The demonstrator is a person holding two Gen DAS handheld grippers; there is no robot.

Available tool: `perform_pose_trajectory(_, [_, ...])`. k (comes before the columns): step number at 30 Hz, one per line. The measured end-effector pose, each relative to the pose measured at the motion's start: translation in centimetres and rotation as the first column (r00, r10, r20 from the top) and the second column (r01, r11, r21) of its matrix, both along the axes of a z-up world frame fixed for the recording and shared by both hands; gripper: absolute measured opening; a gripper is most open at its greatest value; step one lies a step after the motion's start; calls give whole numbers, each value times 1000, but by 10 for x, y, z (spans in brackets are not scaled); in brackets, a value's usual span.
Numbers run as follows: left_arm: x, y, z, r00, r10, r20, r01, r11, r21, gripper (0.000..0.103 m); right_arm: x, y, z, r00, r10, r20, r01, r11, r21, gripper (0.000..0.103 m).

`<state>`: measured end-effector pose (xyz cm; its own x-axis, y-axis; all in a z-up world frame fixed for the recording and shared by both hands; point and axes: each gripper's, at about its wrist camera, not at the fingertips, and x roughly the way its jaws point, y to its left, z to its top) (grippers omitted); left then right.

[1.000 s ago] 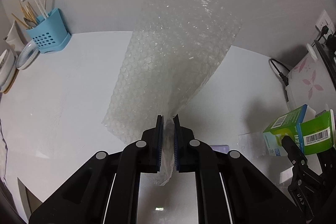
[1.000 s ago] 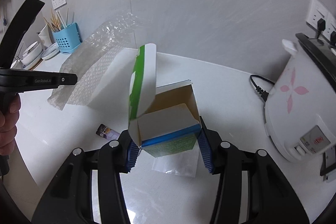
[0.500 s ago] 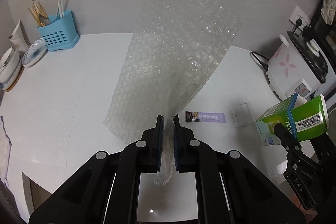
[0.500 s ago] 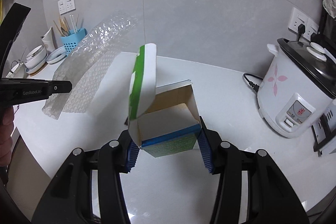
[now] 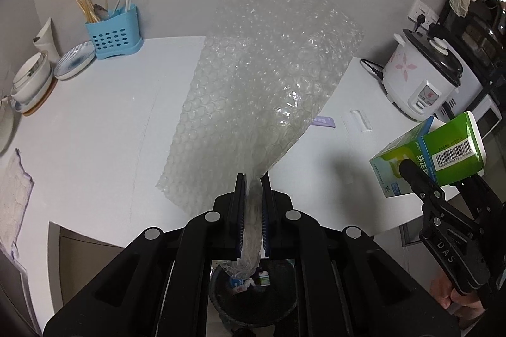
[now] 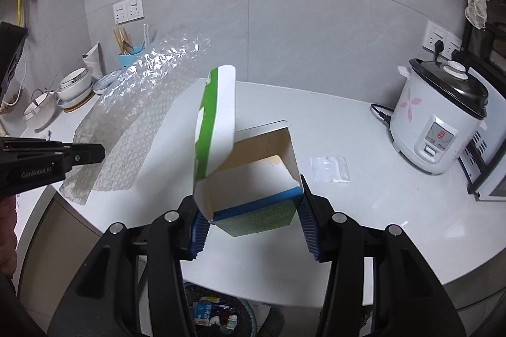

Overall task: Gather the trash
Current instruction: 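Lift the bubble wrap and green box and carry both over the wastebasket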

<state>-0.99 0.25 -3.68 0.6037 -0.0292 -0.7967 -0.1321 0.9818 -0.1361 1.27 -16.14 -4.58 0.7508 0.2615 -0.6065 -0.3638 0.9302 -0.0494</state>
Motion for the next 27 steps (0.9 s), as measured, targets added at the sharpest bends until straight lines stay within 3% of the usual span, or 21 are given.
perform_pose_trajectory(7, [-51,4,-13,1000,-25,-8,25,1000,-6,8,-48,6,-11,1000,-11,-12,11,1000,-1,47])
perform_pose_trajectory(16, [-113,-6,-51,993,-100,-62,98,995,-30,8,-92,11,-42,998,-10,-69,10,1000,-4,47])
perform_pose_trajectory(27, [-150,-7,-114,981,-124,-149,120,992,-40,8,-124,23,-94,987,1,-163,-6,1000,-31,47])
